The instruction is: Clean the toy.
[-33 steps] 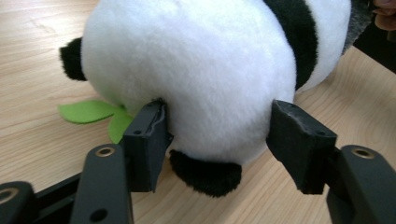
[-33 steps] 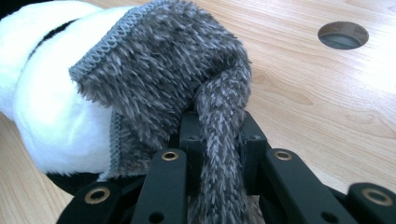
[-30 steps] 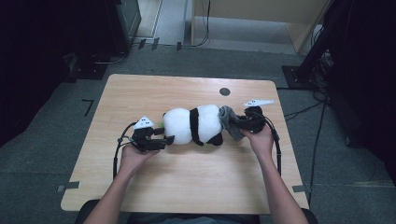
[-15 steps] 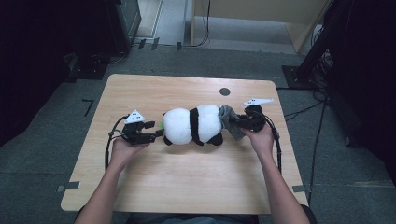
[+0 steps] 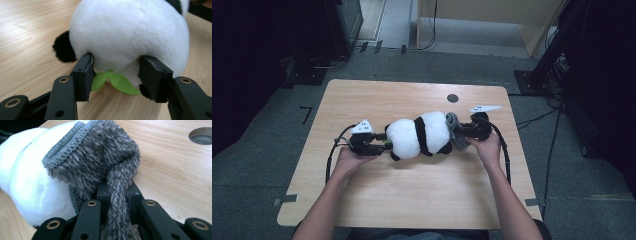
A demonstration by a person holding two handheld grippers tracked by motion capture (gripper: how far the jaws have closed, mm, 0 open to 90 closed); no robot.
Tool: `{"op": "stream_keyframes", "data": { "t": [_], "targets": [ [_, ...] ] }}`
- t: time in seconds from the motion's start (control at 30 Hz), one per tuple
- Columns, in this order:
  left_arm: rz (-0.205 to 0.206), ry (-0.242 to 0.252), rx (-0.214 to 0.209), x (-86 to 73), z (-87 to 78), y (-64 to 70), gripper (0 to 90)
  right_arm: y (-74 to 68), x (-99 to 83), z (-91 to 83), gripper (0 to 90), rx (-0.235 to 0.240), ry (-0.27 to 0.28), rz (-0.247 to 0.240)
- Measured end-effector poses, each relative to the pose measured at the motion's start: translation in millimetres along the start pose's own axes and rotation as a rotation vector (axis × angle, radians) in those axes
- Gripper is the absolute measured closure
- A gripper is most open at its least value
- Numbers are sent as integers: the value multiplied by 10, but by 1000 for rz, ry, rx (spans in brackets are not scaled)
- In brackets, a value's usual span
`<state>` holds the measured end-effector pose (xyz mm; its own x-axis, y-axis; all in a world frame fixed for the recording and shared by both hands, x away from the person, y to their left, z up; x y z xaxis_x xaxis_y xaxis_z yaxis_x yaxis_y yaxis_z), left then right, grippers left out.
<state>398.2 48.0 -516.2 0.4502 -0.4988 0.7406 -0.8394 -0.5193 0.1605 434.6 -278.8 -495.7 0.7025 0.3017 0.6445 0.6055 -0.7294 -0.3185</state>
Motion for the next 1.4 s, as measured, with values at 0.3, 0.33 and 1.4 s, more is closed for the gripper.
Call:
{"op": "stream_keyframes", "data": {
  "t": [0.3, 0.33, 1.4],
  "targets": [
    [4, 71, 46, -4, 84, -116, 179, 4, 29, 40, 796, 19, -6, -22],
    [9, 73, 50, 1, 83, -112, 177, -2, 33, 48, 798, 21, -12, -26],
    [142, 7, -186, 31, 116, 421, 451, 47, 126, 34, 799, -83, 21, -29]
  ]
}}
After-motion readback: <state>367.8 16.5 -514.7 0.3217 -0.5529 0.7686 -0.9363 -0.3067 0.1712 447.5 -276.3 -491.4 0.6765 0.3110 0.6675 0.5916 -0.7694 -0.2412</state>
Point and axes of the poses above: each handheld gripper's, and its own axes: z roughly forward along the jaws, x roughly out of its top, y roughly to its right, the point moved 6 cm from there along z, roughly forward along the jaws, and after that the axes turned 9 degrees about -y, right-handed, at the moved point
